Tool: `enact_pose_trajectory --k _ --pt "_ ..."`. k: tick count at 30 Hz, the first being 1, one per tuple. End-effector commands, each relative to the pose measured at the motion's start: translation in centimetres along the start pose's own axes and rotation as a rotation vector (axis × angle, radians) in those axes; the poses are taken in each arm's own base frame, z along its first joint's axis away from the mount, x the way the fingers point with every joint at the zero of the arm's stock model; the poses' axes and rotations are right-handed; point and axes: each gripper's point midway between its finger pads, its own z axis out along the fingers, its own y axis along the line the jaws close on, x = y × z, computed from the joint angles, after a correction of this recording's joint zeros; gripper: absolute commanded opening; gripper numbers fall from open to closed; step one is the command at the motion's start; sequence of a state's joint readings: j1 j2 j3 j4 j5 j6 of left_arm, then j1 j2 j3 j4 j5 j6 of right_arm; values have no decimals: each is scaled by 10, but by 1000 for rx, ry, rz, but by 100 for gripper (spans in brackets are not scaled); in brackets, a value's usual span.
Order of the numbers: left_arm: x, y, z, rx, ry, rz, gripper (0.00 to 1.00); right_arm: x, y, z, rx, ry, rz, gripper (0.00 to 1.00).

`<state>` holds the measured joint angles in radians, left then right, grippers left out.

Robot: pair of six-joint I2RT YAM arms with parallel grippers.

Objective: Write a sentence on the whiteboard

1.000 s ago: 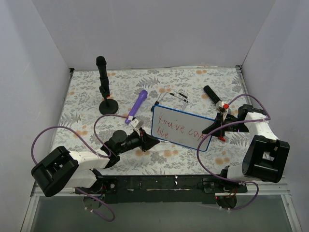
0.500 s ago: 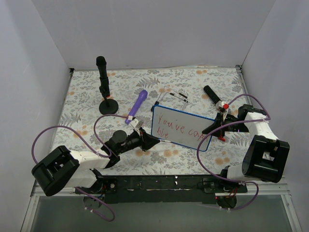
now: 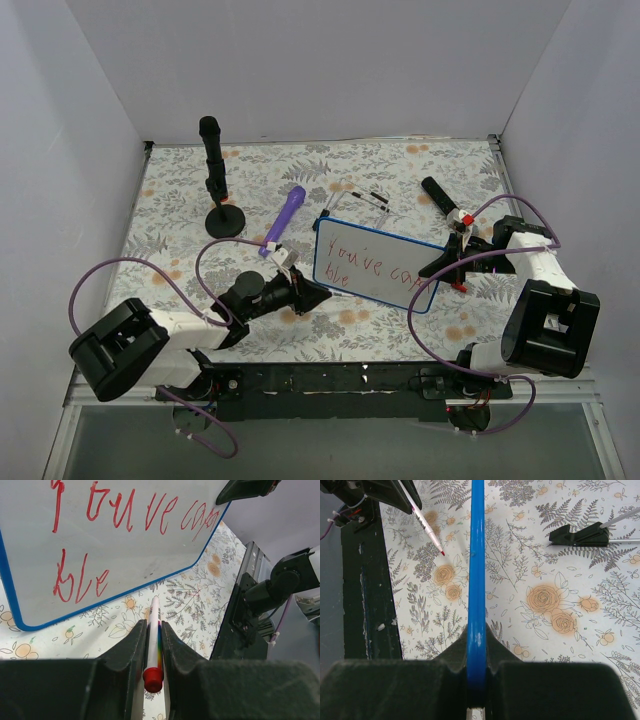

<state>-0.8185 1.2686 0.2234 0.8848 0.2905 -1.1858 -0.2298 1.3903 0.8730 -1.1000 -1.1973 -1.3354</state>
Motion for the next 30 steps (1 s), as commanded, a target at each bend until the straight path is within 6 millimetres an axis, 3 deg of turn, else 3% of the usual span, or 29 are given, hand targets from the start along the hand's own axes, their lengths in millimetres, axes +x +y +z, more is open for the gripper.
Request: enact_pose_trajectory --k 1,22,30 --pt "-5 -1 1 1 -31 13 0 8 1 -1 5 39 -8 1" --pt "-6 2 13 -3 -43 41 0 8 1 -1 4 36 -9 1" --pt "-10 16 19 -69 -56 62 0 9 1 -1 4 38 -6 1"
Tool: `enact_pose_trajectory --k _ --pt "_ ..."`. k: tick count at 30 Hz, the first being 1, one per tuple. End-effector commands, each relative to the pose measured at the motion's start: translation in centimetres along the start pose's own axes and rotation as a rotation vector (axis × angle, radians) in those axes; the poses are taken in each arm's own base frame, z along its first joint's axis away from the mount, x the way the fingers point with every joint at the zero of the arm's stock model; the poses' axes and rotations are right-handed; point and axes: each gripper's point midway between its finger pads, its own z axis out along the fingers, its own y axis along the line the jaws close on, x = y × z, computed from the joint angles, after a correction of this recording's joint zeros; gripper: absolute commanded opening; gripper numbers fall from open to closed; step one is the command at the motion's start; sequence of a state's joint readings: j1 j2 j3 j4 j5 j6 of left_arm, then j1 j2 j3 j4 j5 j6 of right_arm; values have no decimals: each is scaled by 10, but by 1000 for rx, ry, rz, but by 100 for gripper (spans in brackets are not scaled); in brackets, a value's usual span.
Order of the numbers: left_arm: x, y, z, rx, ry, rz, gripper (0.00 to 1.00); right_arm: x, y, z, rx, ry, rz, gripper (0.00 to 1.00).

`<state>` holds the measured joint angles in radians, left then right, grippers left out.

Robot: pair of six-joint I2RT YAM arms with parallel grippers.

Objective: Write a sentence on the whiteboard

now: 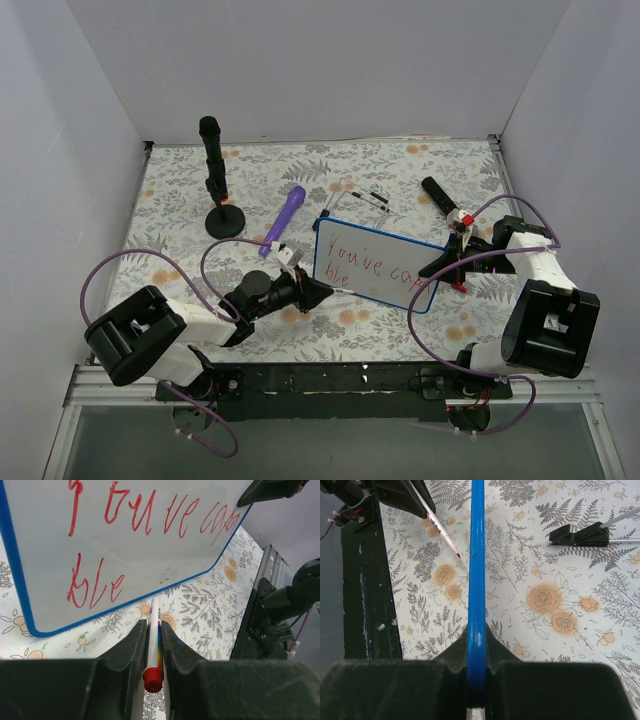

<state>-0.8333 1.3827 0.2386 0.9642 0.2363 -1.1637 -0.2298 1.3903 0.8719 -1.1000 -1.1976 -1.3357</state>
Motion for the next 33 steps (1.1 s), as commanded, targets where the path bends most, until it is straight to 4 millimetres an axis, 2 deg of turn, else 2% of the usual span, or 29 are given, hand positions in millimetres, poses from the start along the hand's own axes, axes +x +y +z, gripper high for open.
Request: enact_pose_trajectory --k 1,8,16,24,27,33 --pt "-17 4 9 -36 -50 45 0 8 1 -1 5 36 -10 1" --pt "-16 16 15 -88 -41 65 0 8 1 -2 5 36 -8 1" --pt "-7 28 15 -139 -11 61 0 7 1 -1 5 35 -12 1" --pt "-6 29 11 -146 -11 64 0 8 1 -2 5 36 -10 1" --pt "-8 19 10 -98 -13 69 0 8 1 -2 5 36 -10 1" --pt "-24 -13 1 40 -57 90 0 7 1 -2 5 34 -10 1"
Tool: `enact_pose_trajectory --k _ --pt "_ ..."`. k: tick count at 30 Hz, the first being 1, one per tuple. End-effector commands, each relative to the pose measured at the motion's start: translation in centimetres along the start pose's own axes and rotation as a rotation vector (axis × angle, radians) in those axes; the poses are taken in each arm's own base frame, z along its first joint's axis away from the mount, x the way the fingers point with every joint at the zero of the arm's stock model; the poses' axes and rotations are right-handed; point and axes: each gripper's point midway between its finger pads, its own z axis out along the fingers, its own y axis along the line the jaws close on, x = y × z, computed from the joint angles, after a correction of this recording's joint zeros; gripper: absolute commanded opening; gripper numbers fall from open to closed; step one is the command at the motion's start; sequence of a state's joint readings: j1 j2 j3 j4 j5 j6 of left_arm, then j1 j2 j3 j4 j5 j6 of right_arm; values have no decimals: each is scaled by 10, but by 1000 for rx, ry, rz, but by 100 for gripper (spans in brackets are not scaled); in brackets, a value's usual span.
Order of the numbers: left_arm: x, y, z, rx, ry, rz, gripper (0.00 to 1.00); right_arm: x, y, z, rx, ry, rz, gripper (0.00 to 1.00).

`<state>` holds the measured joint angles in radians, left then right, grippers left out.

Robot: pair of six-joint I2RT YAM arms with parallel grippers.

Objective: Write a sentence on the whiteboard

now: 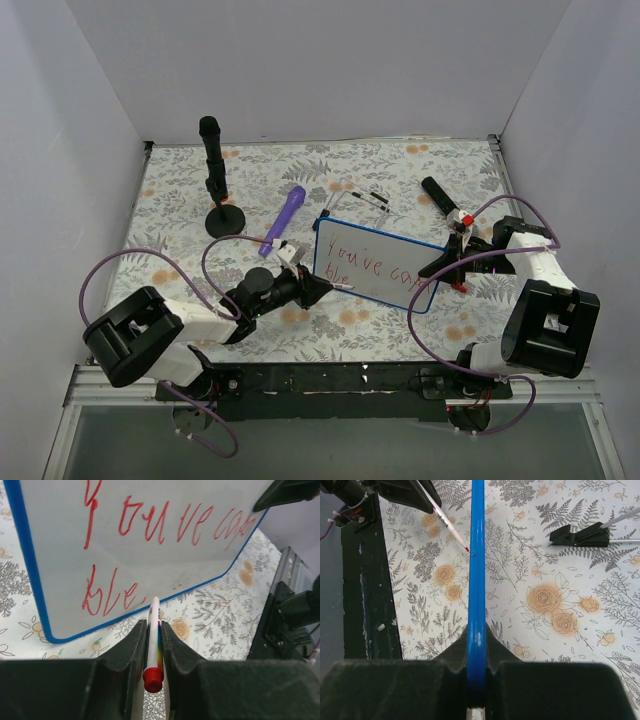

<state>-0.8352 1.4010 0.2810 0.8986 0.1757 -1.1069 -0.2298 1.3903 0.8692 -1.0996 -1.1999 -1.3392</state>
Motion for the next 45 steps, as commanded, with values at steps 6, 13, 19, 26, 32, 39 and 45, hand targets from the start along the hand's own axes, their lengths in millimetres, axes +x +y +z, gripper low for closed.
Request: enact_pose_trajectory --k 6,13,19,26,32,39,45 --pt "-37 -28 -5 96 -92 41 0 7 1 -2 4 36 -8 1" --pt "-30 -20 6 64 -60 34 0 6 1 -2 6 35 -9 1" --pt "-30 -15 10 39 -59 35 0 7 2 -2 3 34 -8 1" --pt "-27 -8 19 15 -44 32 0 6 2 -2 3 34 -11 1" --pt "-28 -10 22 24 -46 33 0 6 1 -2 3 36 -12 1" --pt "-30 -14 27 50 -45 31 0 7 2 -2 2 34 -9 1" --pt "-28 -17 31 68 -37 26 0 6 2 -2 4 34 -10 1"
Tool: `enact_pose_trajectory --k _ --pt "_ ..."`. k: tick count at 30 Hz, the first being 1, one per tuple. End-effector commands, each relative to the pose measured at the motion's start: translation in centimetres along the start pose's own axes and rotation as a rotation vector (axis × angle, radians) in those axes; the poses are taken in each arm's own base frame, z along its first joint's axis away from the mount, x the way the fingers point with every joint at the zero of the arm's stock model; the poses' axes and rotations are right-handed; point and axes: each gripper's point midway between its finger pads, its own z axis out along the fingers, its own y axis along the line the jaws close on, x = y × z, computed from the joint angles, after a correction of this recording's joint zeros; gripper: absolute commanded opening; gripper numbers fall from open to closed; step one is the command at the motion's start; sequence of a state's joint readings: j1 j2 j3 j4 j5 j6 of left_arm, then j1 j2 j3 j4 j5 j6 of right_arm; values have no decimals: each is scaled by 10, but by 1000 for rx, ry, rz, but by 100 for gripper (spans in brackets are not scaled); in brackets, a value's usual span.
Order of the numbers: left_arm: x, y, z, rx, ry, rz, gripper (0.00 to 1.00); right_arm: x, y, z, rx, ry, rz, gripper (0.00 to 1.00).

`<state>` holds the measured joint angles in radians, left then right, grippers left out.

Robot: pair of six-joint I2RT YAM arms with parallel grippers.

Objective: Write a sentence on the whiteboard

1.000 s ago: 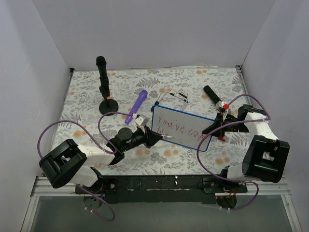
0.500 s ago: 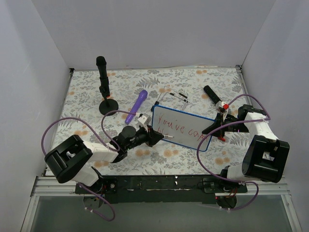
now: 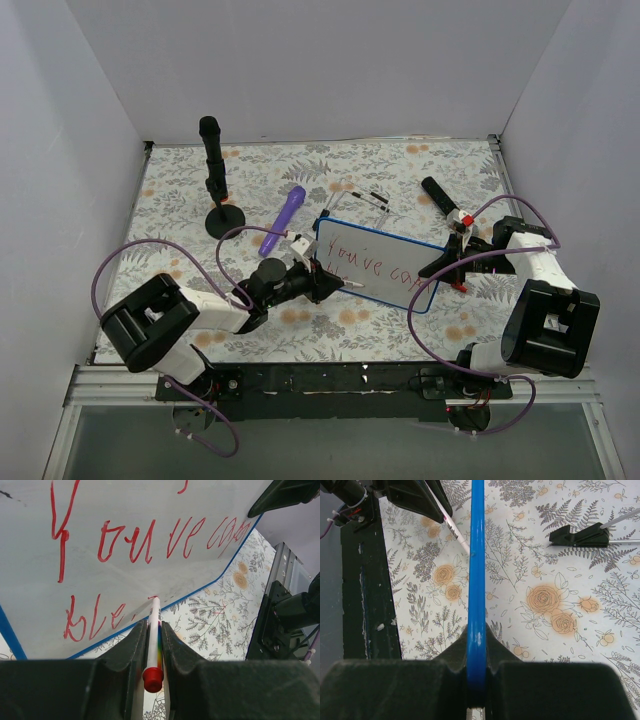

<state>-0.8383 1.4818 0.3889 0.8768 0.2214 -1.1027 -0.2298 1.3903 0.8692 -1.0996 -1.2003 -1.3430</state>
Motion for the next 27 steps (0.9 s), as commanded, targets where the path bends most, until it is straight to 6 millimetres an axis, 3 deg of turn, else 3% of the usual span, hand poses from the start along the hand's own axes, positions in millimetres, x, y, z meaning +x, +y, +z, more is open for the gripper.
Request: enact_pose_trajectory --k 1,14,27 --pt "-20 -7 8 24 -58 21 0 7 2 -2 2 35 -4 1" --pt "-22 -21 4 95 -58 21 0 6 2 -2 3 33 -10 1" --pt "-23 -36 -25 141 -61 29 0 8 2 0 -17 28 11 1"
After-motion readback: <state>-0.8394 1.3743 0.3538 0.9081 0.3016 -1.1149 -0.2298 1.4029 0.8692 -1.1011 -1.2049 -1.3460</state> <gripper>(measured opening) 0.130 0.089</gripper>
